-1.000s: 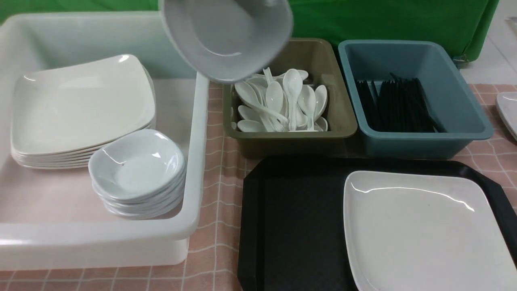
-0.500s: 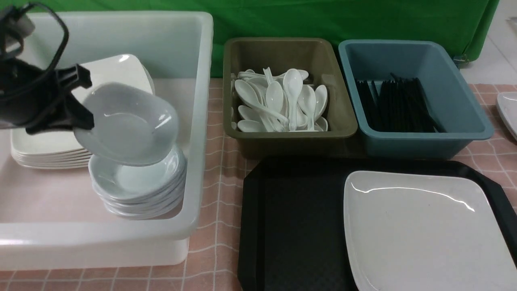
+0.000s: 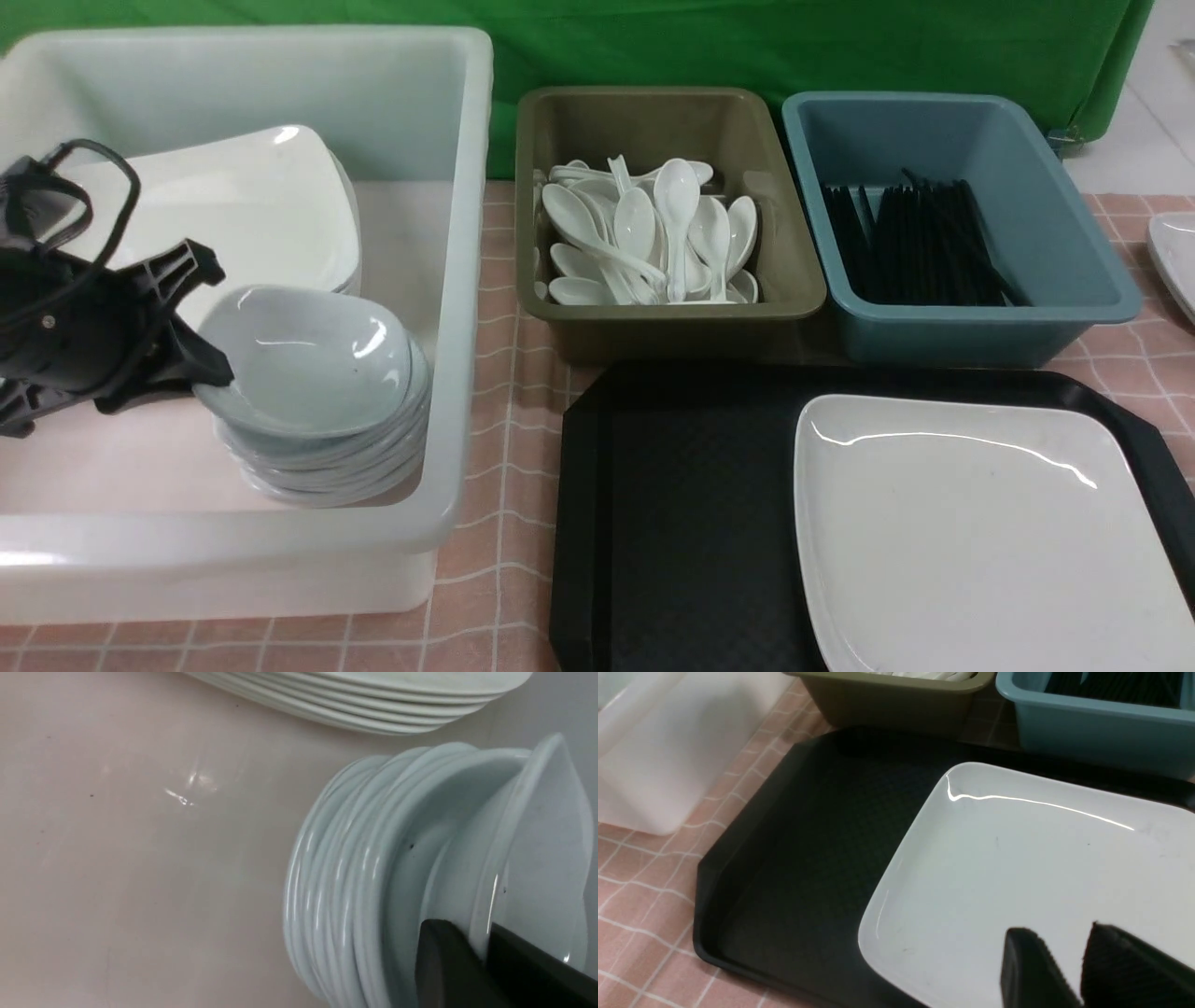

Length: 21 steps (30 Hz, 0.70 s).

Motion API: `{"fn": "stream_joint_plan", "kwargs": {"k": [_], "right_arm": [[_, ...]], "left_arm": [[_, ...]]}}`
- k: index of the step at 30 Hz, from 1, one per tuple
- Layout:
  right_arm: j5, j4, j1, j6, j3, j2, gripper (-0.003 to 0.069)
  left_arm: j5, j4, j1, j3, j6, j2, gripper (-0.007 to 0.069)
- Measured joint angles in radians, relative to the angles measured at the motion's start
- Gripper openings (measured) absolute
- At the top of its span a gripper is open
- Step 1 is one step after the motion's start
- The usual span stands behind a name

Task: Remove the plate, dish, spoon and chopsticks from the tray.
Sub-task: Use the left arm to put the small plate into the large storage box on the left, then use the left arm to grab a plate from the dinner plate

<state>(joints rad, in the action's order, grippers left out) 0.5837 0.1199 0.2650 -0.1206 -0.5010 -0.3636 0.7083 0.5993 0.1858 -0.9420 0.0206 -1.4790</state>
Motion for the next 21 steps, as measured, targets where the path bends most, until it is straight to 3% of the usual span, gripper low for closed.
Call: {"fn": "stream_joint_plan", "kwargs": {"k": [3, 14, 17, 21], "right_arm": [[0.0, 0.0, 0.0, 0.0, 0.0, 0.0, 0.0239], [0.0, 0.0, 0.0, 0.0, 0.0, 0.0, 0.0239], [0.0, 0.0, 0.0, 0.0, 0.0, 0.0, 0.0239], [0.0, 0.0, 0.0, 0.0, 0.0, 0.0, 0.0239]], "left_arm": [[-0.002, 0.001, 0.0, 0.0, 0.0, -0.012, 0.0099], [0.174, -0.035, 0.0, -0.011, 0.039, -0.049, 0.0437], [0.245, -0.055, 0.002, -0.069, 0.058, -0.049, 0.0482], [0.388, -0.054, 0.002, -0.185, 0.058, -0.049, 0.0485]]}}
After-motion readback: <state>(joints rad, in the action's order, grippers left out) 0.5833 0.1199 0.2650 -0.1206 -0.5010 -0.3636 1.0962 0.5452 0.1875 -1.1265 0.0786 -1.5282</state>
